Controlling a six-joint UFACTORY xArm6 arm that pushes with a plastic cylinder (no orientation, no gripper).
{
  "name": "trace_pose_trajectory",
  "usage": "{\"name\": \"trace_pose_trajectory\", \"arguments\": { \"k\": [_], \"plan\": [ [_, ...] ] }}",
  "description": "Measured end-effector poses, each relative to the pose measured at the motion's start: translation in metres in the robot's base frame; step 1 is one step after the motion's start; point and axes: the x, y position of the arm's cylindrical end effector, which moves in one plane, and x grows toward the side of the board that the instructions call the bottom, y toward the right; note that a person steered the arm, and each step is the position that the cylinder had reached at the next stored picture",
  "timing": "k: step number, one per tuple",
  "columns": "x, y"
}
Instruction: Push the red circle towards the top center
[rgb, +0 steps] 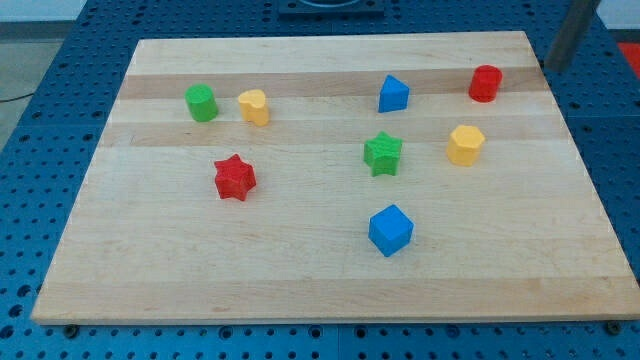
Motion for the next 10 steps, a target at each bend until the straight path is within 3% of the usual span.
{"name": "trace_pose_trajectory", "arguments": {
  "k": [1, 4, 10],
  "plan": [
    [0.029, -0.003],
    [0.037, -0.081],
    [-0.039, -0.279]
  ]
}}
